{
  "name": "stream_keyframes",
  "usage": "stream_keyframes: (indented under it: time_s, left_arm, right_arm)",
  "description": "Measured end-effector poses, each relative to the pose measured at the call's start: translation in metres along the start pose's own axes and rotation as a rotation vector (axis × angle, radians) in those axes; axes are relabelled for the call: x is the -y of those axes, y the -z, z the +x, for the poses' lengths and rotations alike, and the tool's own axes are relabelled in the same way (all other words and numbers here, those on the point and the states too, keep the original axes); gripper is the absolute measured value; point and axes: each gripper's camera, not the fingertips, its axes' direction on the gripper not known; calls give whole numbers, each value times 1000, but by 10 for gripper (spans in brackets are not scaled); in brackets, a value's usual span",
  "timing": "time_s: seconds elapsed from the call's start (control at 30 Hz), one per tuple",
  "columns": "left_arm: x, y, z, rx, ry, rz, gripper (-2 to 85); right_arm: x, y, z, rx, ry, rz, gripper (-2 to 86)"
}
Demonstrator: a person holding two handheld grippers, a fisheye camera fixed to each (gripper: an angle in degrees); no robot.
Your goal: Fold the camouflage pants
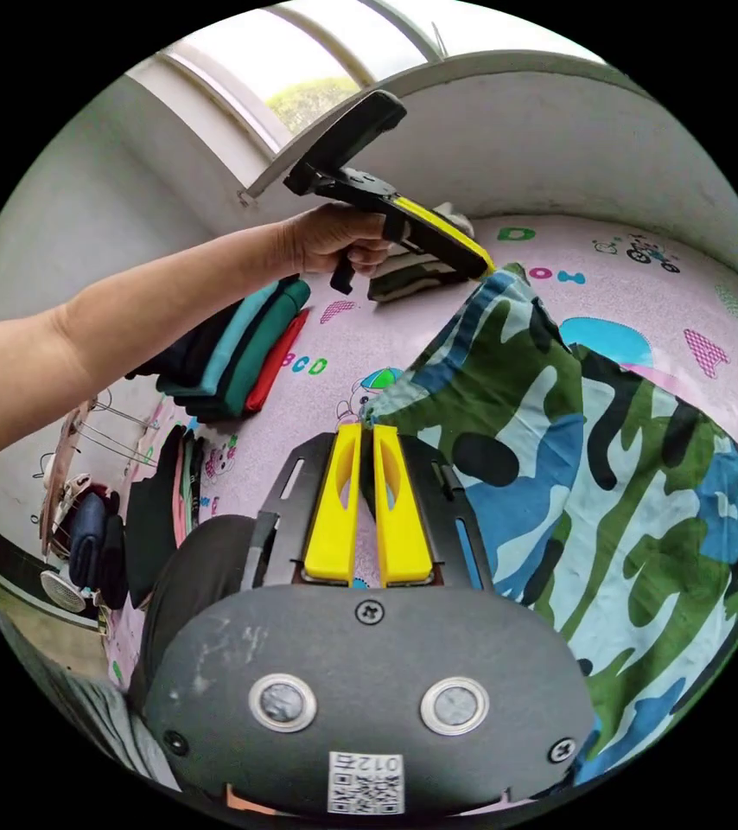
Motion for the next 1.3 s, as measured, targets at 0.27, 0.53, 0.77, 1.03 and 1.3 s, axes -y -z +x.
stream_keyframes:
  time_s: [0.27, 0.53, 0.77, 1.03, 1.3]
  left_arm:
    - [-61, 45, 14, -23, 275, 192, 4]
    - [-82, 14, 110, -84, 332, 56, 5]
    - [-93, -36, 155, -24, 348, -109, 3]
    - [-97, -70, 176, 9, 424, -189, -1]
    - [-84, -73, 198, 36, 389, -229, -1]
  right_arm:
    - [12, -49, -9, 12, 120, -86, 46]
    - [-22, 28, 22, 35, 49, -21, 72]
    - [-147, 207, 172, -67, -655, 207, 105]
    - [-169, 203, 161, -253, -479, -21, 134]
    - [-168, 131, 124, -524, -266, -132, 121]
